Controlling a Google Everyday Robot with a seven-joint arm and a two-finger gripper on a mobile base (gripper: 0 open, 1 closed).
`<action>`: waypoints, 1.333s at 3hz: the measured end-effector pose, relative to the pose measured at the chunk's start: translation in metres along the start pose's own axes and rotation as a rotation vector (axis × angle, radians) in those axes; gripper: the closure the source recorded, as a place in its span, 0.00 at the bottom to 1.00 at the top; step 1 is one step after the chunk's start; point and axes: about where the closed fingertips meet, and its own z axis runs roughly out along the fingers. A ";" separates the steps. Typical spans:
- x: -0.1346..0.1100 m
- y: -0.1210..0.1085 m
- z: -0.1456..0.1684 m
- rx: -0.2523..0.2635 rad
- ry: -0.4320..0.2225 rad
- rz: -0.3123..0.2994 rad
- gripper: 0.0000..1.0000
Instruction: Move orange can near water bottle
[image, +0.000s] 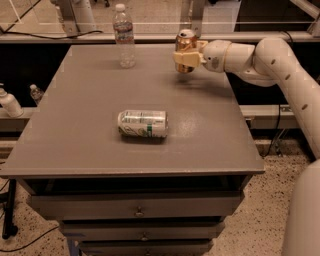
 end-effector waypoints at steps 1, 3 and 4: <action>-0.017 -0.017 0.029 -0.012 -0.064 0.010 1.00; -0.022 0.009 0.075 -0.062 -0.124 0.072 1.00; -0.012 0.032 0.089 -0.089 -0.108 0.105 1.00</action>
Offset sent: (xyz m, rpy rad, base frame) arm 0.0459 0.0799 0.0104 0.1732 0.0094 0.0849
